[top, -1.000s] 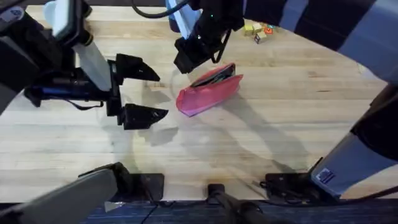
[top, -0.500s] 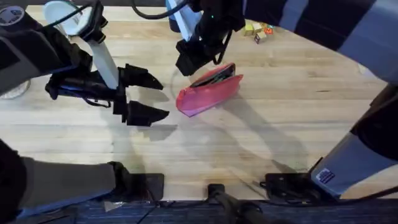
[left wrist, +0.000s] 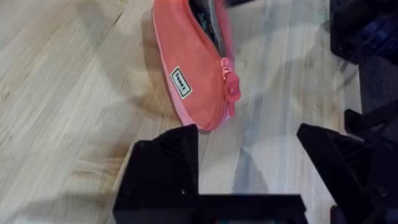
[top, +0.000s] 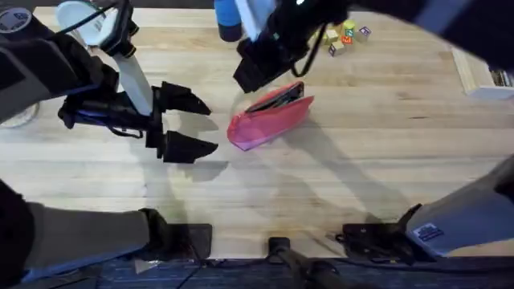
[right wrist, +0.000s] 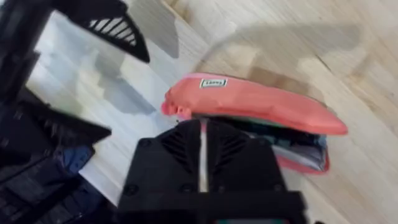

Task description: Unzip the bag, pick up the pens from the table one at a time and place them inside, then zip the bag closed.

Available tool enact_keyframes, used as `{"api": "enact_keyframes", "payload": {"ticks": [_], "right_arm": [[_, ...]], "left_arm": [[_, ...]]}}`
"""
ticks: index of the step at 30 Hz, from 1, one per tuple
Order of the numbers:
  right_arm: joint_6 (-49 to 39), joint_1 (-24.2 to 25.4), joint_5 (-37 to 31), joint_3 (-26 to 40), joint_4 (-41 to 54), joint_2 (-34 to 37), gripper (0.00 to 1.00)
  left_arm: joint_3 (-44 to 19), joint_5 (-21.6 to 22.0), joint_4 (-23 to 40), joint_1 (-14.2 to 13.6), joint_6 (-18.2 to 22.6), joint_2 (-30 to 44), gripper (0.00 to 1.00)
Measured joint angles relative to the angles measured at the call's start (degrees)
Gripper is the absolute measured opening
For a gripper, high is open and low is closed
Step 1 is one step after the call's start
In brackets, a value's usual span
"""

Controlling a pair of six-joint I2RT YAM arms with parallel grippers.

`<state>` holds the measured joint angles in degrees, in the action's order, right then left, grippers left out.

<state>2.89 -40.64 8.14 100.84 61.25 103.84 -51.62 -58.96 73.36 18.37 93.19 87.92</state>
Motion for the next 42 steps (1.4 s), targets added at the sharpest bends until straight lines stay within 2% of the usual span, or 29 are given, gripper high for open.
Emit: {"api": "enact_keyframes", "payload": {"ticks": [1,5,6,7,14,22,29,42], "right_arm": [[0.08,0.0,0.0,0.54,2.09,-2.08,0.287],[0.35,-0.11,0.0,0.68,6.32,-2.85,0.865],[0.38,-0.18,-0.01,0.68,7.29,-2.84,0.961],[0.8,-0.29,0.01,0.68,8.32,-2.83,0.988],[10.95,-1.98,0.02,0.68,10.65,-2.85,0.997],[28.72,-4.84,2.34,0.68,7.23,-2.85,0.997],[35.94,-5.35,3.71,0.68,6.02,-2.84,0.997],[48.71,-5.87,3.69,0.68,4.55,-2.83,0.998]], "left_arm": [[0.0,0.0,0.44,1.28,0.33,0.0,0.994],[0.0,-0.05,2.05,4.39,1.34,0.0,0.994],[0.0,-0.23,3.05,5.38,2.22,0.0,0.994],[0.0,-0.38,3.88,6.15,3.04,0.0,0.994],[0.0,-2.03,10.17,11.57,13.58,0.0,0.993],[0.0,-2.29,11.88,13.07,22.62,0.0,0.993],[-0.01,-0.14,10.79,13.07,24.82,0.0,0.993],[0.0,0.31,10.36,13.07,24.83,0.0,0.993]]}}
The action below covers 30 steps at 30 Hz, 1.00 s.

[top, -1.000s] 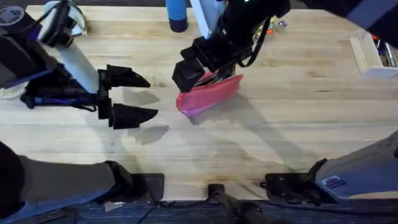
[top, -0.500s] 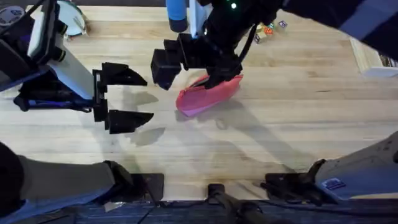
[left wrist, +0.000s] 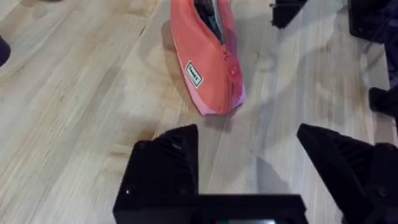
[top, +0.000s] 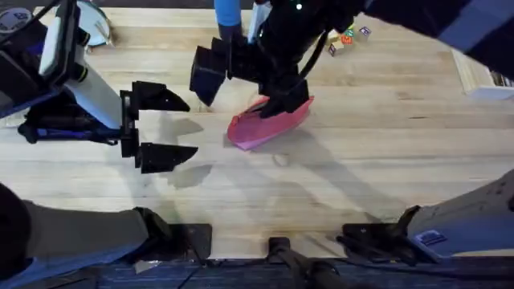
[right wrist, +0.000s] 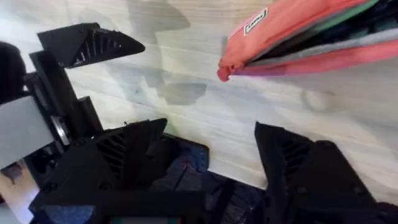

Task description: Unzip the bag, pick up the pens from the table one at a time and place them inside, then zip the bag closed.

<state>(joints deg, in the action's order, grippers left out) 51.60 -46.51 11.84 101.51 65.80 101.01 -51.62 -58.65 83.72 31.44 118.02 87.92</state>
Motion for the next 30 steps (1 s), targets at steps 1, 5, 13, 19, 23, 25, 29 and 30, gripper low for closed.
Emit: {"api": "enact_keyframes", "payload": {"ticks": [1,5,13,19,23,25,29,30], "right_arm": [[0.87,-0.31,-0.02,0.0,-0.02,-0.02,0.998],[3.46,-1.91,-1.06,0.0,-0.09,0.01,0.998],[5.87,-3.57,-4.53,0.0,-1.22,1.89,0.997],[8.51,-3.69,-8.66,0.0,-1.91,2.14,0.997],[11.96,-5.64,-14.57,0.0,-0.8,2.14,0.996],[13.44,-7.43,-17.28,0.0,-0.83,2.13,0.996],[16.74,-10.62,-22.3,0.0,-0.85,2.14,0.996],[17.55,-11.16,-23.29,0.0,-0.85,2.14,0.996]], "left_arm": [[0.0,0.0,0.0,0.0,0.0,0.0,0.993],[0.0,0.0,-0.02,0.0,0.0,0.0,0.993],[0.0,0.0,-0.08,0.0,0.0,0.0,0.994],[0.0,0.0,-0.4,0.0,0.0,0.0,0.994],[0.0,0.0,-0.42,0.0,0.0,0.0,0.994],[0.0,0.0,-0.43,0.0,0.0,0.0,0.994],[0.0,0.0,-0.53,0.0,0.0,0.0,0.994],[0.0,0.0,-0.66,0.0,0.0,0.0,0.993]]}}
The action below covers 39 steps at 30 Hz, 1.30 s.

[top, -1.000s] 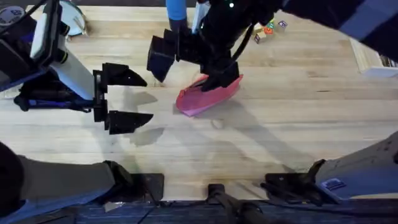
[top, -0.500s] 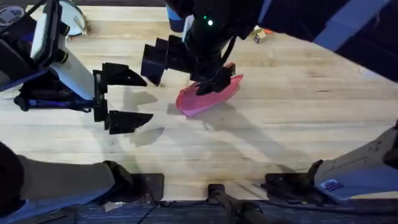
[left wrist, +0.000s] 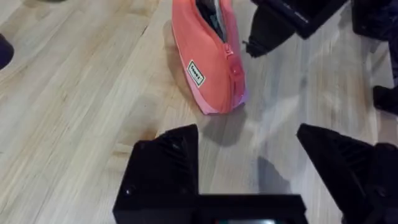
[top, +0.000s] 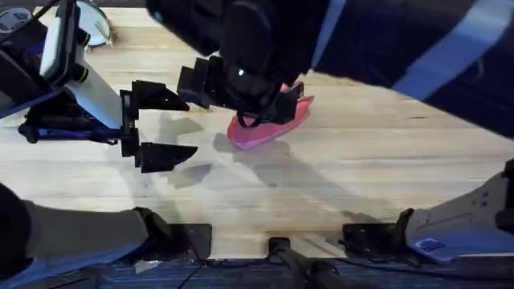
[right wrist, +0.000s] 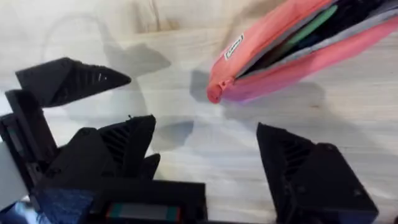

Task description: Unzip the bag, pick up the pens from the table one at a time and place them inside, then zip the bag closed.

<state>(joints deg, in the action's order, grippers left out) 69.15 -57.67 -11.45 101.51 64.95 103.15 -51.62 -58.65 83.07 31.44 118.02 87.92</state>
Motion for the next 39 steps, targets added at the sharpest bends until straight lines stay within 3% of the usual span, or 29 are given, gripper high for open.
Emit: {"api": "enact_keyframes", "payload": {"ticks": [7,16,39], "right_arm": [[4.62,-1.05,-5.03,0.0,-0.11,0.02,0.996],[14.63,-1.05,-2.18,0.0,-1.07,4.26,0.992],[16.3,-1.02,-2.16,0.0,-2.38,8.12,0.903]], "left_arm": [[0.0,0.0,-0.41,0.0,0.0,0.0,0.993],[0.0,0.0,-0.39,0.0,0.0,0.0,0.993],[0.0,0.0,-0.39,0.0,0.0,0.0,0.993]]}}
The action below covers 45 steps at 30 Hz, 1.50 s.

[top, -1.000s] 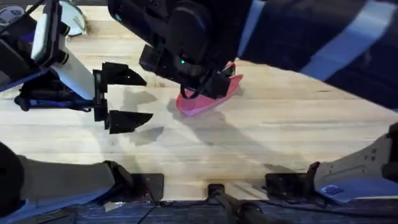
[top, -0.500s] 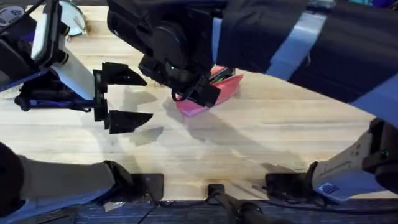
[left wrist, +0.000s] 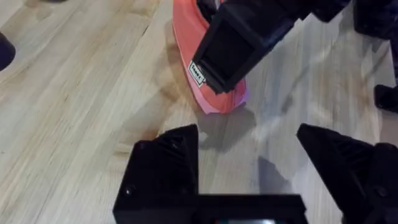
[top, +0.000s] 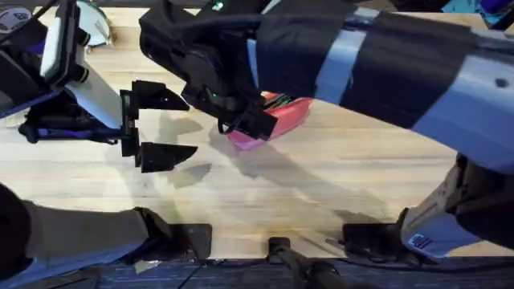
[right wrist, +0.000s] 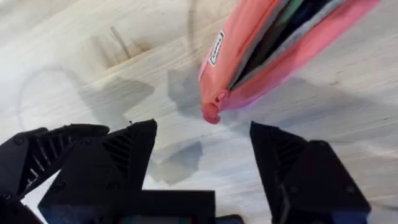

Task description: Unzip the bag, pick up the pens from the table one at a time and place them inside, then zip the bag closed.

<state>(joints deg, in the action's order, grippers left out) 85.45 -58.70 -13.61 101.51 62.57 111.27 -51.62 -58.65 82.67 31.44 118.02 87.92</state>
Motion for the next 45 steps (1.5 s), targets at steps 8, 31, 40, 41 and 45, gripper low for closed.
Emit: {"api": "enact_keyframes", "payload": {"ticks": [8,31,40,41,45], "right_arm": [[0.04,0.0,-2.07,0.0,-0.24,0.14,0.892],[0.02,0.0,-2.67,0.0,-1.37,2.38,0.736],[0.04,0.0,-2.66,0.0,-1.4,2.38,0.56],[0.04,0.0,-2.66,0.0,-1.4,2.38,0.549],[0.01,0.0,-2.66,0.0,-1.38,2.38,0.463]], "left_arm": [[0.0,0.0,0.0,0.0,0.0,0.0,0.993],[0.0,0.0,0.0,0.0,0.0,0.0,0.993],[-0.01,0.0,0.0,0.0,0.0,0.0,0.993],[0.0,0.0,0.0,0.0,0.0,0.0,0.993],[0.0,0.0,0.0,0.0,0.0,0.0,0.993]]}}
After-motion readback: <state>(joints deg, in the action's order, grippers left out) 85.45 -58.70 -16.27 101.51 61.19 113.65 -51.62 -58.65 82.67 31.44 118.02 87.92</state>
